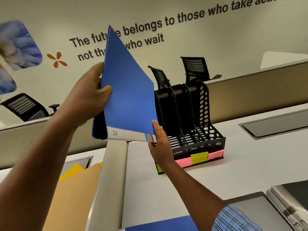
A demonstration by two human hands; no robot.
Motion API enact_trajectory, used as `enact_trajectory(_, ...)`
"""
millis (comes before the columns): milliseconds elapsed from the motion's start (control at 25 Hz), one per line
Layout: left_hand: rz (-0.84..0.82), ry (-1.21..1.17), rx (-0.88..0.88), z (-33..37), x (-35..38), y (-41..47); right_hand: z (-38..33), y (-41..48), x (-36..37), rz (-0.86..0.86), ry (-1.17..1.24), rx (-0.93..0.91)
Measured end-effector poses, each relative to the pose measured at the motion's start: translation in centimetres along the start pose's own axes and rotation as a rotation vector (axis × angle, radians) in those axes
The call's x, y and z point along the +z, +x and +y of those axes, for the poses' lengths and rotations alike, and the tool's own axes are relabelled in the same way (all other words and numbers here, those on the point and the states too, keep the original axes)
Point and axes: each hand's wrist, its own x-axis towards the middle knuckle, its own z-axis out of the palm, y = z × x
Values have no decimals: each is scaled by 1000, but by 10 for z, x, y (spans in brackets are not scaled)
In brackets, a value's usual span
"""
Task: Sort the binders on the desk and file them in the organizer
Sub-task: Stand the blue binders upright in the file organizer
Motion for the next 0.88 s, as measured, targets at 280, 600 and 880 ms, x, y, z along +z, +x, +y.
enact_trajectory(280,-90,203,-44,-29,26,11,43,-4,19,-130,33,10)
enact_trajectory(600,-187,205,-92,-45,46,26,62,-17,33,-93,-63,-18)
enact_trajectory(880,-229,159,-140,-45,55,69,62,-9,33,-37,-136,27)
